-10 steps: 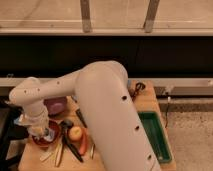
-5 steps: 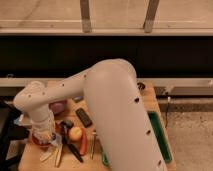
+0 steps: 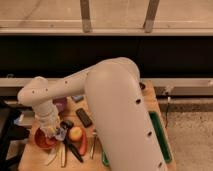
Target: Wipe red bowl with towel
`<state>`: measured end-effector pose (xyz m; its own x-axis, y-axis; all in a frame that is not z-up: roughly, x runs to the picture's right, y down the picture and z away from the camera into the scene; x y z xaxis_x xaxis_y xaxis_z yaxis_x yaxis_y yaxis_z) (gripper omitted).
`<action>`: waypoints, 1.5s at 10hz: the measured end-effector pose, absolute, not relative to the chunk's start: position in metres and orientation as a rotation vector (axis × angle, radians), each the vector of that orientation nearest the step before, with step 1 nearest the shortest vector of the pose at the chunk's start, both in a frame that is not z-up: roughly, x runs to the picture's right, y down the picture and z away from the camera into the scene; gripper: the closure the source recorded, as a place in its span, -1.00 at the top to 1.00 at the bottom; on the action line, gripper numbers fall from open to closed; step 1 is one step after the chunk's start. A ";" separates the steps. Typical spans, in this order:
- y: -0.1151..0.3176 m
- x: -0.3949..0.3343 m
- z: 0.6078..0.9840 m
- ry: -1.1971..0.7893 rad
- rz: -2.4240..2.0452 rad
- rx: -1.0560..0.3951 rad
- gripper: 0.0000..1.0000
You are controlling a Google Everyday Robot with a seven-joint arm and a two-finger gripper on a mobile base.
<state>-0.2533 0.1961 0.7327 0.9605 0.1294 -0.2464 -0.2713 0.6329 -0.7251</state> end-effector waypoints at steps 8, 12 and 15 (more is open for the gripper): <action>0.213 -0.279 0.711 0.123 0.205 -0.886 -1.00; 0.204 -0.243 0.721 0.137 0.281 -0.880 -1.00; 0.188 -0.267 0.733 0.130 0.269 -0.846 -1.00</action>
<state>-0.2674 0.1879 0.7330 0.9582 0.1830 -0.2201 -0.2862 0.6313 -0.7208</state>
